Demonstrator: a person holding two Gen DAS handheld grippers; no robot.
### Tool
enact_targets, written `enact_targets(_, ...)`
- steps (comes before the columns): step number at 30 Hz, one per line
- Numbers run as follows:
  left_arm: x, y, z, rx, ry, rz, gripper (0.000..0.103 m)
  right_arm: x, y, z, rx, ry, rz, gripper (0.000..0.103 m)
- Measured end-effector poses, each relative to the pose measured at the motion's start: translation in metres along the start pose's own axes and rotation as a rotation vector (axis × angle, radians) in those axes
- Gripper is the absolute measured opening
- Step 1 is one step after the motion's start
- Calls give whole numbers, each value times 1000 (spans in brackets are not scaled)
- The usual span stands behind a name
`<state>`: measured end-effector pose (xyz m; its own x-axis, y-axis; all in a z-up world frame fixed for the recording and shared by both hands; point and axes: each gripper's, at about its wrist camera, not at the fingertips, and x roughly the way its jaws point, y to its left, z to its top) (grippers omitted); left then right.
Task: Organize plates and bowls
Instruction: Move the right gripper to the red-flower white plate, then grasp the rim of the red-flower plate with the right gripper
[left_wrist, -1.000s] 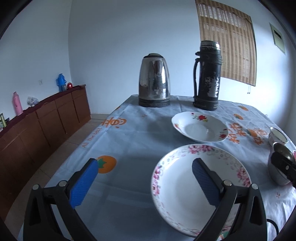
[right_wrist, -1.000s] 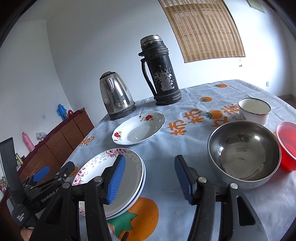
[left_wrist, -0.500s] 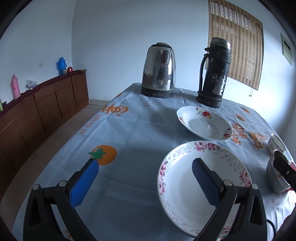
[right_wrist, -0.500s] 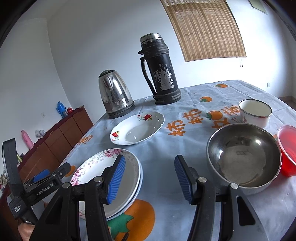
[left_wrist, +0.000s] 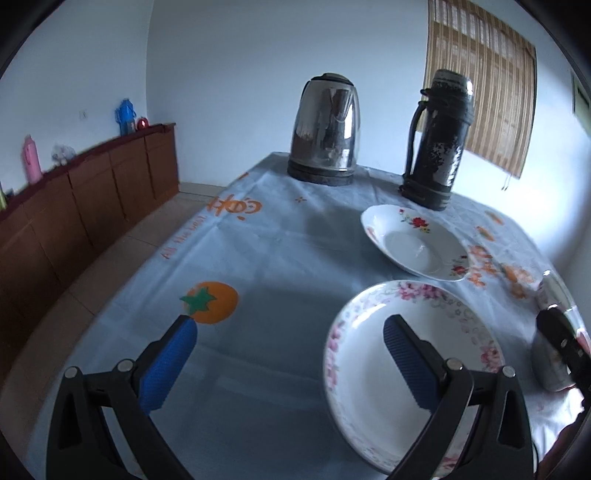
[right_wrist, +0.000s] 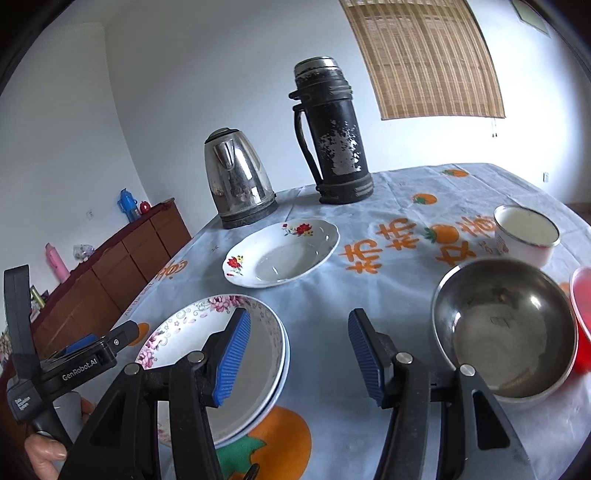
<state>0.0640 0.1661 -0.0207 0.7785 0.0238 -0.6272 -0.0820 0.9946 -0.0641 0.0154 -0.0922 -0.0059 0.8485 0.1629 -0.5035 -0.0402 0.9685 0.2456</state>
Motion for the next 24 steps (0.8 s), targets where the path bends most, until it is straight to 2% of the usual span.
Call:
enact_targets(4,-1,-1,14,60,-18,6,103,11,3,13,-13,0,6,58)
enact_targets(8,11,1,38,102,0,1,103,27,5,29,-8,5,2,58)
enact_targets(13,30,-1,58,153,17,24,103,48,-3,46,67,9,-11,58)
enact_targets(24,68,-17,80,202,85,-13,103,88,-26,63,196,31,-40,58)
